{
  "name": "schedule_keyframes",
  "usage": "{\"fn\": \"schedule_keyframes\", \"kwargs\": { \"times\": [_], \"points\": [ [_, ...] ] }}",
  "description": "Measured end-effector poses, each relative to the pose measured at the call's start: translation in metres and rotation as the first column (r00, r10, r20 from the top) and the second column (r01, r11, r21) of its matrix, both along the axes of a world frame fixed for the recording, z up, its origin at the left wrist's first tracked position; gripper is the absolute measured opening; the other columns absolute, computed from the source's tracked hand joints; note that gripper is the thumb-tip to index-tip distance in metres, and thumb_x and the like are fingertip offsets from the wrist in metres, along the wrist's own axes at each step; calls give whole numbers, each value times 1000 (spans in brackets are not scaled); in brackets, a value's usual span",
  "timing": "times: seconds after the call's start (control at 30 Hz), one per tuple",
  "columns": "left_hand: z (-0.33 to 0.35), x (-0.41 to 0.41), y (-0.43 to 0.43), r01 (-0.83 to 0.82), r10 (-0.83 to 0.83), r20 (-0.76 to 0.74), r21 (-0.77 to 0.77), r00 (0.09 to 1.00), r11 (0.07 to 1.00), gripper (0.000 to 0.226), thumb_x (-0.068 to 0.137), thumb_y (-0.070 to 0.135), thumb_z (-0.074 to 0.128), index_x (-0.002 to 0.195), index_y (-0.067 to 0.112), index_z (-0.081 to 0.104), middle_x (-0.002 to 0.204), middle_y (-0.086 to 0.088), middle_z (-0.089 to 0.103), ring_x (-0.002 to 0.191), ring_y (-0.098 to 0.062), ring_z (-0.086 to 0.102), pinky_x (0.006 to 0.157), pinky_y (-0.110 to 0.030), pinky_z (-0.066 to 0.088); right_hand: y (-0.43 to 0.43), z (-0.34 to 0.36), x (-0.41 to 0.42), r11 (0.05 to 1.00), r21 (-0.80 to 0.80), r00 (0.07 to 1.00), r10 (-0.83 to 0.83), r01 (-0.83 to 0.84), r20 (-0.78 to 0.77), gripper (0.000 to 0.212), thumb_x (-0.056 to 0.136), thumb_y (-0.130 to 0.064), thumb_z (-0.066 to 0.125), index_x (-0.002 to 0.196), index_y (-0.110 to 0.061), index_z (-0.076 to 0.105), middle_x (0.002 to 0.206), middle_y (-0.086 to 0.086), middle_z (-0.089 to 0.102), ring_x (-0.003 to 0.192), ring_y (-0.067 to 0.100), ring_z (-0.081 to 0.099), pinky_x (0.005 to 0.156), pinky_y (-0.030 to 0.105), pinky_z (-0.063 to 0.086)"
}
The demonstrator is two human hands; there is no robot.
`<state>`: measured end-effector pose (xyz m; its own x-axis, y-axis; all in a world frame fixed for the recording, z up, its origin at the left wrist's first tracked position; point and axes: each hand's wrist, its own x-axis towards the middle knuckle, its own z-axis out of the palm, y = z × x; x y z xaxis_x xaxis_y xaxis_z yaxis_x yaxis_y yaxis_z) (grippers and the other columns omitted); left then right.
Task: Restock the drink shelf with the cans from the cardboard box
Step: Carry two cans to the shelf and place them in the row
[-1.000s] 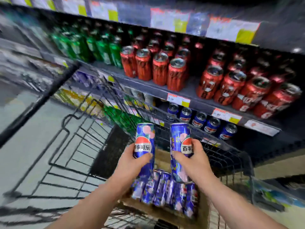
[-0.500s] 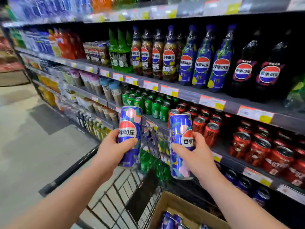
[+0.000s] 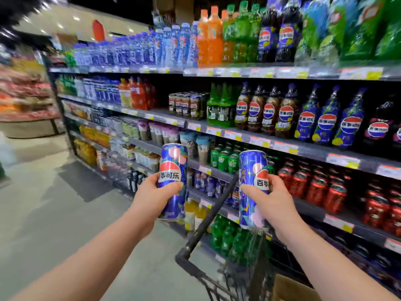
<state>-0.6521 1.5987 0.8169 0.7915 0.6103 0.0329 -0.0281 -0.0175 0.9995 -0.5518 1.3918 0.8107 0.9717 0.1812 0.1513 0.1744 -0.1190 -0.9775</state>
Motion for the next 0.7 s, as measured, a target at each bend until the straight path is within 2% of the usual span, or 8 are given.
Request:
{"fn": "schedule_keyframes", "kwargs": {
  "times": [0.07, 0.13, 0.27, 0.4, 0.57, 0.7],
  "points": [
    [5, -13, 25, -9, 9, 16, -10, 1000, 1000, 29, 81, 9, 65, 109, 12, 58, 88, -7, 67, 68, -20, 63, 55, -26, 49, 25, 7, -11, 1000, -27, 1000, -1, 2, 26, 38, 74, -22, 75, 104, -20, 52, 89, -3, 62, 75, 12, 57, 69, 29, 42],
    [7, -19, 49, -21, 21, 31, -19, 999, 1000, 30, 81, 9, 65, 110, 11, 58, 89, -8, 68, 67, -20, 64, 53, -25, 49, 50, 14, -19, 999, -29, 999, 14, -13, 36, 39, 75, -22, 74, 107, -20, 51, 91, -3, 61, 73, 9, 56, 61, 28, 42],
    [7, -24, 94, -29, 31, 48, -48, 998, 998, 27, 82, 10, 64, 107, 15, 56, 87, -4, 66, 66, -16, 64, 49, -23, 50, 103, 22, -20, 998, -6, 997, 66, -66, 46, 39, 78, -19, 72, 109, -19, 49, 92, -1, 59, 71, 6, 55, 54, 22, 39],
    [2, -17, 139, -49, 50, 31, -56, 998, 997, 31, 81, 9, 66, 109, 14, 56, 93, -6, 66, 74, -19, 64, 58, -28, 51, 159, 20, -6, 995, 9, 995, 96, -97, 33, 42, 77, -21, 72, 111, -21, 48, 94, -2, 61, 76, 9, 59, 57, 24, 43],
    [-1, 20, 223, -55, 55, 14, -20, 998, 998, 31, 80, 11, 68, 107, 20, 53, 96, -4, 65, 79, -18, 65, 59, -28, 52, 250, 13, 34, 992, 39, 992, 117, -119, 54, 44, 76, -21, 73, 110, -22, 45, 89, -10, 56, 76, 4, 57, 60, 26, 44],
    [1, 74, 295, -54, 54, -21, 11, 998, 998, 35, 80, 11, 68, 110, 18, 53, 97, -5, 66, 83, -21, 66, 63, -30, 53, 318, 8, 81, 994, 42, 995, 97, -98, 29, 55, 73, -23, 75, 120, -19, 47, 103, 0, 63, 84, 11, 62, 69, 30, 48]
  ]
}}
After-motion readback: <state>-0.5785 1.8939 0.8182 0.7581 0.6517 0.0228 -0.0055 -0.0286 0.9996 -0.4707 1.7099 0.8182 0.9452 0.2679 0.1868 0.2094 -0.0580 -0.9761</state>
